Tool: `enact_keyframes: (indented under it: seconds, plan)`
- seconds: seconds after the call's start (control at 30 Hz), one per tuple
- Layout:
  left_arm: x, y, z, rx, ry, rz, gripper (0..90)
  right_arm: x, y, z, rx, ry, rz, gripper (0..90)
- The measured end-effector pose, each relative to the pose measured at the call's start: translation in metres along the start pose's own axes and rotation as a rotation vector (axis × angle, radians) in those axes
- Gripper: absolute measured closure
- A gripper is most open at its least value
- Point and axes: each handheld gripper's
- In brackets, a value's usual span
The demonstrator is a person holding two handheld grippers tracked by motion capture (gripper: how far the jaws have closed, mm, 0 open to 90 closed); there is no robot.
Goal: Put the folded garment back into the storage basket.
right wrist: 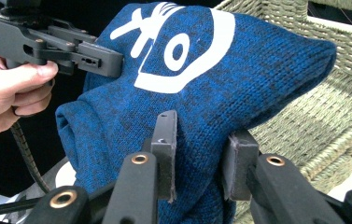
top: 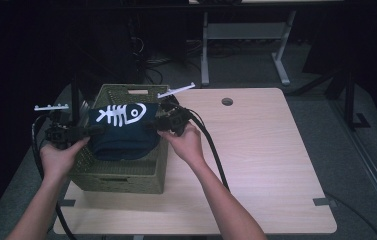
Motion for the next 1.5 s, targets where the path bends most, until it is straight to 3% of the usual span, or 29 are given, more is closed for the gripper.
enact_keyframes:
  seconds: [0.63, 1.03, 1.4, 1.5]
  plan:
    - [0.000, 0.019, -0.011, -0.038, 0.039, 0.071, 62.3, 0.031, 0.010, -0.008, -0.008, 0.064, -0.016, 69.3]
    - [0.005, 0.025, -0.014, -0.024, 0.090, 0.119, 62.4, 0.045, 0.012, -0.013, -0.021, 0.099, -0.042, 69.3]
    - [0.007, 0.029, -0.015, -0.022, 0.102, 0.145, 62.0, 0.050, 0.016, -0.016, -0.043, 0.113, -0.068, 68.5]
    - [0.007, 0.031, -0.015, -0.020, 0.104, 0.169, 53.4, 0.051, 0.017, -0.016, -0.056, 0.118, -0.073, 64.8]
Point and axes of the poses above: each handheld gripper's, and its own axes: x roughly forward along the jaws, z roughly out of its top, y roughly to its left, and after that the axes turned 15 degrees about -z, right-handed
